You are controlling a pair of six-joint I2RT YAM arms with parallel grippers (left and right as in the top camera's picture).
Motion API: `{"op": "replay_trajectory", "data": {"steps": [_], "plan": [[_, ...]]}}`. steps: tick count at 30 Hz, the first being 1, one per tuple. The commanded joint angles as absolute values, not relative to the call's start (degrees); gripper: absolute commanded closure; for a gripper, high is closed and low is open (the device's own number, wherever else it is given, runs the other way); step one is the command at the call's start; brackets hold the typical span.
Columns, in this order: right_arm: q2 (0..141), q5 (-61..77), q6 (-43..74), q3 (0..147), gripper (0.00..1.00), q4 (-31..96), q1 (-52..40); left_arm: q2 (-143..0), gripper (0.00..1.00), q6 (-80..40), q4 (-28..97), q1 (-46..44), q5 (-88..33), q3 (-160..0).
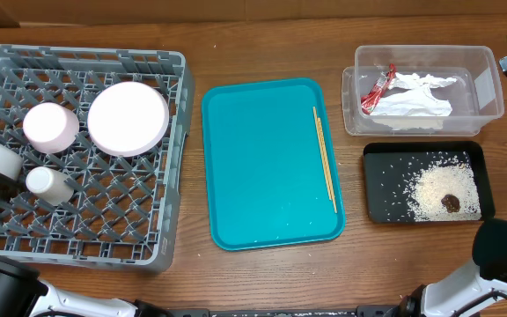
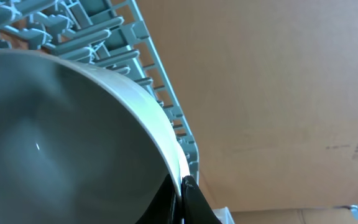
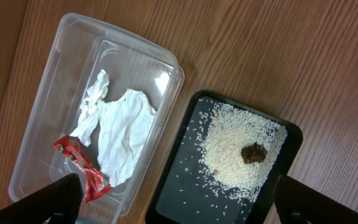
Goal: Sort waste into correct bins and load items into the dishwasher
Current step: 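Lower the grey bowl into the rack's front-left corner and release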
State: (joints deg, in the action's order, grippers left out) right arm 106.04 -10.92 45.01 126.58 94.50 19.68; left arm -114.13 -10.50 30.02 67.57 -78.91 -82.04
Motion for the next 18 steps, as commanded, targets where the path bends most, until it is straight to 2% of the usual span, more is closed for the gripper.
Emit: {"op": "replay_trajectory", "data": {"steps": [1, 7, 13, 18], "plan": [[105.62, -11.33, 44.95, 127.79, 0.0, 94.32, 19.62, -114.1, 0.96, -8.6, 31.14, 67.59, -77.28, -81.78], [105.62, -11.33, 44.95, 127.79, 0.0, 94.32, 19.62, -113.95, 0.86, -9.26, 34.79, 70.78, -76.01, -81.8], [105.62, -11.33, 44.95, 127.76, 0.0, 94.32, 19.62, -111.94, 0.87, -8.82, 42.87, 75.75, -66.32, -81.91], [105.62, -11.31, 44.95, 127.76, 0.0, 94.32, 19.62, -108.92, 0.84, -11.0, 43.72, 78.04, -65.82, -81.91]]}}
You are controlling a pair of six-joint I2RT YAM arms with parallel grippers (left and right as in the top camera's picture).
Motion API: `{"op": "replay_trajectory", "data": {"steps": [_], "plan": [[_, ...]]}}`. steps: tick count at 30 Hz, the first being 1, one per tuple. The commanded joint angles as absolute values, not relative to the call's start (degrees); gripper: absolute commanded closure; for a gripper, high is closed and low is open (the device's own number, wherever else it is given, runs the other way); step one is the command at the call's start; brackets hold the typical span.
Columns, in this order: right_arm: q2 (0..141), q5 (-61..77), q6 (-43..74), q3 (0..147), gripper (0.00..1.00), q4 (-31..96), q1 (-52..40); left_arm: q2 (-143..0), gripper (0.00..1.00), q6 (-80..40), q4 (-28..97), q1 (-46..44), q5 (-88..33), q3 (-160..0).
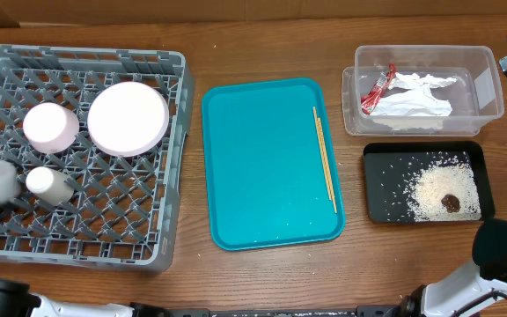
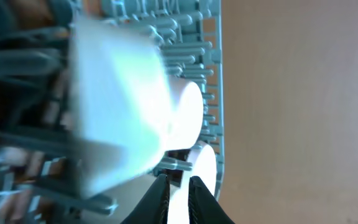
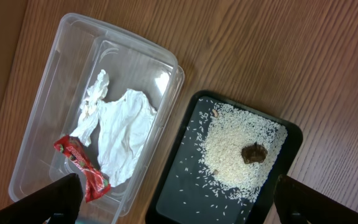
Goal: Sort waste into correct bins and load items into the dishwasher
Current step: 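Lower the grey bowl into the rack's front-left corner and release, then raise the left gripper and reach toward the chopsticks on the teal tray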
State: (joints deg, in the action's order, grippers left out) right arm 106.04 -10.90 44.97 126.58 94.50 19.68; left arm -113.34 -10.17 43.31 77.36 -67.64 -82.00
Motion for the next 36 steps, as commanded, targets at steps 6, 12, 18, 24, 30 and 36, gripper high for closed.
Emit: {"op": "replay_trajectory", "data": {"steps": [6, 12, 18, 24, 30, 36], "plan": [[105.62, -11.33, 44.93, 127.76, 0.0, 94.32, 19.62, -102.3, 0.96, -14.2, 44.6, 77.87, -62.65, -81.93], [105.62, -11.33, 44.95, 127.79, 0.0, 94.32, 19.62, -96.29, 0.96, -15.33, 44.71, 69.23, -27.92, -82.08], [105.62, -11.33, 44.95, 127.79, 0.0, 94.32, 19.62, -97.3, 0.96, -18.24, 45.5, 58.28, -13.67, -82.54], [105.62, -11.33, 44.95, 127.79, 0.0, 94.32, 19.62, -97.25, 0.96, -20.36, 46.83, 49.28, -29.32, -93.08], [105.62, -11.33, 44.95, 127.76, 0.0, 94.32, 19.62, -97.25, 0.85, -11.03, 55.27, 33.8, -22.33, -104.51], [105.62, -11.31, 44.95, 127.76, 0.0, 94.32, 19.62, -100.53, 0.0, -9.63, 58.7, 22.37, -12.73, -104.71]]}}
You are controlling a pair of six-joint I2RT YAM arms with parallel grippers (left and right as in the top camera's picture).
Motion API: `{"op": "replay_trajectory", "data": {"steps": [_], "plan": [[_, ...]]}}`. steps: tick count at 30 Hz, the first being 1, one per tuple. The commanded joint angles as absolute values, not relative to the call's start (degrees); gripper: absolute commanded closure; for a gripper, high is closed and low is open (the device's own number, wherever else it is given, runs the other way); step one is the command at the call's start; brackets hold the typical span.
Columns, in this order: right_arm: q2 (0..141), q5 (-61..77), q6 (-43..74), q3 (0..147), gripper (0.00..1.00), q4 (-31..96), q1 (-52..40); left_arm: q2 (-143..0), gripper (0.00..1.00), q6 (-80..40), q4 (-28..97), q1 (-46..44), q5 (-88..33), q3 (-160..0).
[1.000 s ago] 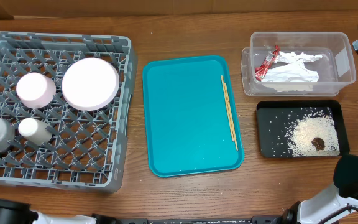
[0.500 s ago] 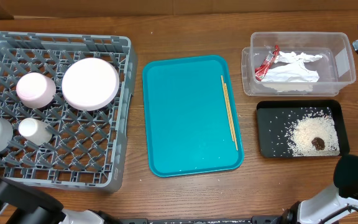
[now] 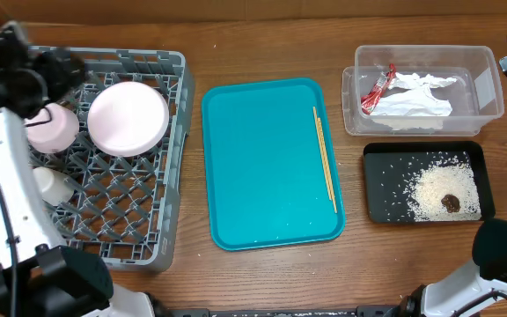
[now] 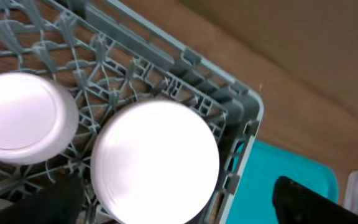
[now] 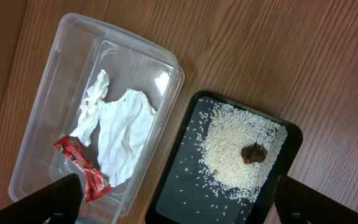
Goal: Sort waste into correct bins and load items into the dishwasher
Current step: 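Raise the left gripper and reach toward the chopsticks on the teal tray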
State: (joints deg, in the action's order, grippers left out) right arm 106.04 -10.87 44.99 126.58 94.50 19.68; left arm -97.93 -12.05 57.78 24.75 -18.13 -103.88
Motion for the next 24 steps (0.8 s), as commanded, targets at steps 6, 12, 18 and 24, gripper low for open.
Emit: {"op": "replay_trajectory", "data": {"steps": [6, 12, 18, 24], "plan": [[105.62, -11.33, 44.95, 127.76, 0.0, 94.32, 19.62, -108.77, 0.09, -8.45, 62.08, 21.19, -12.12, -104.71], [105.62, -11.33, 44.93, 127.76, 0.0, 94.32, 19.62, -112.42, 0.48, -4.03, 65.56, 18.72, -15.51, -104.79], [105.62, -11.33, 44.93, 127.76, 0.0, 94.32, 19.62, -109.71, 0.96, -4.27, 67.72, 11.51, -29.54, -106.85], [105.62, -11.33, 44.95, 127.76, 0.0, 94.32, 19.62, -107.9, 0.59, -8.03, 67.33, -3.55, -30.39, -106.89]]}}
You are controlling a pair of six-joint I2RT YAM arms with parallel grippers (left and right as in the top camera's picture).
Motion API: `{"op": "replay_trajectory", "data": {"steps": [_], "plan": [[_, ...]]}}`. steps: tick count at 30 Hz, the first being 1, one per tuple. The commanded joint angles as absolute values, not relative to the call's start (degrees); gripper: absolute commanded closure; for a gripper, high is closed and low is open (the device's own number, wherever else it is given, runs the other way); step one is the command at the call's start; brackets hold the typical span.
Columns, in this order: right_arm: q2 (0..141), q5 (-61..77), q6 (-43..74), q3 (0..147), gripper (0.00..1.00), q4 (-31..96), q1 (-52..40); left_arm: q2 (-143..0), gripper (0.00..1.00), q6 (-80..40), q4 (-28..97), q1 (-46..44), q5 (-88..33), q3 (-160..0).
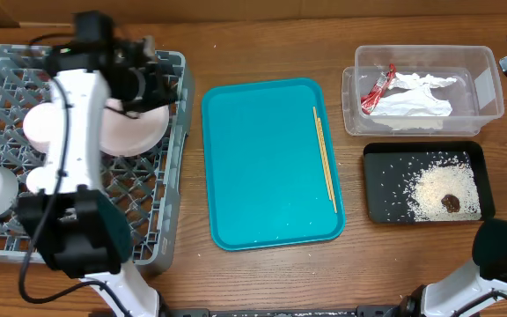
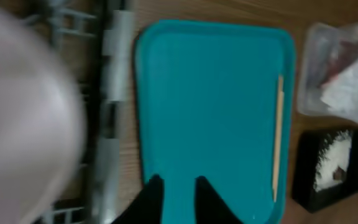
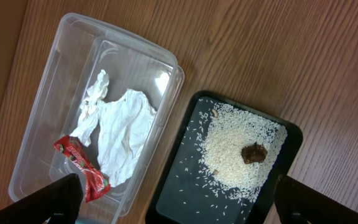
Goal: Sort waste into correct bins and load items into the dishwasher
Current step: 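Raise the left gripper and reach toward the chopsticks on the teal tray, then close the left gripper on one wooden chopstick and lift it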
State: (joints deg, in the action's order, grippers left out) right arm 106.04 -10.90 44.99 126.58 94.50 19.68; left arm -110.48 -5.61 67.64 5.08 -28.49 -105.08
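My left gripper (image 2: 176,185) hangs over the teal tray's near left part, its fingers a narrow gap apart with only tray showing between them. In the overhead view the left gripper (image 1: 152,75) is above the back right corner of the grey dish rack (image 1: 176,158). A pair of chopsticks (image 1: 325,158) lies along the right side of the teal tray (image 1: 262,176). The rack holds a white cup, a pink bowl (image 1: 38,125) and a pale plate (image 1: 143,132). My right gripper (image 3: 176,186) is wide open, high above the bins.
A clear bin (image 1: 493,88) at the back right holds white tissue (image 1: 412,99) and a red wrapper (image 1: 377,88). In front of it a black tray (image 1: 385,204) holds rice and a brown scrap (image 1: 451,202). A small white cup (image 1: 38,179) stands in the rack.
My left arm has moved from over the rack's back left to its back right corner, beside the teal tray. Its fingers, wide apart then, now stand close together. The right arm is unchanged.
My left gripper held the white cup by its rim at the rack's left edge. Then the cup sat in the rack's left side. Later the gripper was wide open over the pink bowl and plate. Now it is near the tray, and the cup stays in the rack.
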Motion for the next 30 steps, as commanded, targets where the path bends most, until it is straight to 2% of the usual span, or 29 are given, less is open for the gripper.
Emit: {"op": "replay_trajectory", "data": {"steps": [1, 2, 3, 4, 5, 7, 10, 12, 14, 16, 23, 30], "plan": [[105.62, -11.33, 44.95, 127.76, 0.0, 94.32, 19.62, -108.07, 0.47, -12.4, 66.67, -7.79, -25.98, -106.89], [105.62, -11.33, 44.93, 127.76, 0.0, 94.32, 19.62, -108.12, 0.43, -15.11, 66.17, -10.26, -23.07, -106.89], [105.62, -11.31, 44.95, 127.76, 0.0, 94.32, 19.62, -108.14, 0.3, -18.92, 65.21, -14.33, -18.79, -106.87], [105.62, -11.31, 44.95, 127.76, 0.0, 94.32, 19.62, -108.16, 0.11, -20.97, 64.18, -17.43, -16.49, -106.87], [105.62, -11.33, 44.95, 127.76, 0.0, 94.32, 19.62, -108.16, 0.0, -21.63, 63.24, -19.86, -15.57, -106.87], [105.62, -11.31, 44.93, 127.76, 0.0, 94.32, 19.62, -108.16, 0.0, -21.93, 60.6, -25.5, -15.46, -106.87], [105.62, -11.31, 44.95, 127.76, 0.0, 94.32, 19.62, -108.57, 0.21, -23.79, 56.4, -34.33, -10.59, -106.87], [105.62, -11.33, 44.93, 127.76, 0.0, 94.32, 19.62, -109.25, 0.34, -33.1, 56.31, -37.78, -1.13, -106.87], [105.62, -11.33, 44.95, 127.76, 0.0, 94.32, 19.62, -110.63, 0.3, -43.16, 55.83, -40.64, 8.25, -106.87], [105.62, -11.33, 44.95, 127.76, 0.0, 94.32, 19.62, -112.79, 0.31, -47.66, 53.23, -42.92, 14.37, -106.87], [105.62, -11.33, 44.95, 127.76, 0.0, 94.32, 19.62, -123.42, 0.33, -47.13, 47.7, -46.46, 25.65, -106.87], [105.62, -11.33, 44.95, 127.76, 0.0, 94.32, 19.62, -130.21, 0.37, -47.18, 47.66, -46.59, 25.43, -106.87]]}}
